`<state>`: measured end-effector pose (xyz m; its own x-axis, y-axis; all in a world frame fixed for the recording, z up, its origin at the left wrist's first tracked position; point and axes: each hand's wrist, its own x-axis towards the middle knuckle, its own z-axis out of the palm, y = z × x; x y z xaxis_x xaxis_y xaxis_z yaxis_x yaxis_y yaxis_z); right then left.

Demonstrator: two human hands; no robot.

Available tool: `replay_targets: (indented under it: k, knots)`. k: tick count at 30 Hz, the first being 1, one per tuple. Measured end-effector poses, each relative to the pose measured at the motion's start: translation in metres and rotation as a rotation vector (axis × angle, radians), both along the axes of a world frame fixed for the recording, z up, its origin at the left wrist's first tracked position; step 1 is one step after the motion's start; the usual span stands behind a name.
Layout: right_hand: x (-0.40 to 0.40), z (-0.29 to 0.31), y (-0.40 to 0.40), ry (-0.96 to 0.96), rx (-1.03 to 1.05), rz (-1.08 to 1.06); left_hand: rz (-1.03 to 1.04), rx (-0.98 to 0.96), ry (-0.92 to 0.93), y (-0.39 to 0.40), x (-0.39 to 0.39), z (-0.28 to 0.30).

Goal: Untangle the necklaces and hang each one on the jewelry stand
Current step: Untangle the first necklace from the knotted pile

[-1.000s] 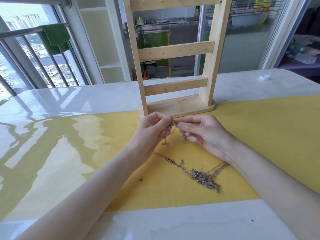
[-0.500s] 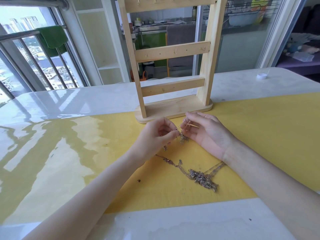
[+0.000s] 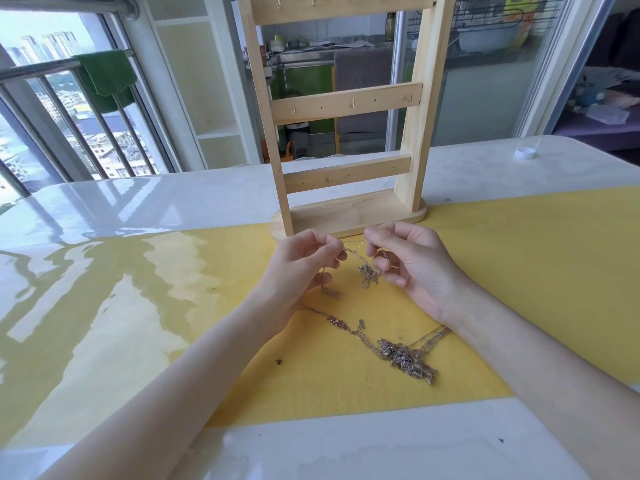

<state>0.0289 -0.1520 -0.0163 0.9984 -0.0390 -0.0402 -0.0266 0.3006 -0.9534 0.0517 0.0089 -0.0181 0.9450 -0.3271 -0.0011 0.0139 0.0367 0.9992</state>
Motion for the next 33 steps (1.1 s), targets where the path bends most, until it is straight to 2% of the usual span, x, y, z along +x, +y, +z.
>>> replay_targets:
  k: [7,11,22,33]
  knots:
    - [-0.0019,-0.0014,0.0022,-0.022,-0.136,0.017,0.052,-0.017,-0.066,-0.0006,0.0005,0.0001]
    - [-0.0026,-0.0012,0.0018,-0.042,-0.238,0.103,0.064,-0.026,-0.104,-0.0005,0.0017,-0.0001]
    - [-0.0015,0.0011,-0.0056,0.007,-0.282,0.19,-0.075,0.057,-0.276,0.0001,0.0,0.0014]
    - [-0.0032,0.0029,-0.0041,0.013,-0.343,0.221,-0.084,0.086,-0.302,0.0006,0.0006,0.0017]
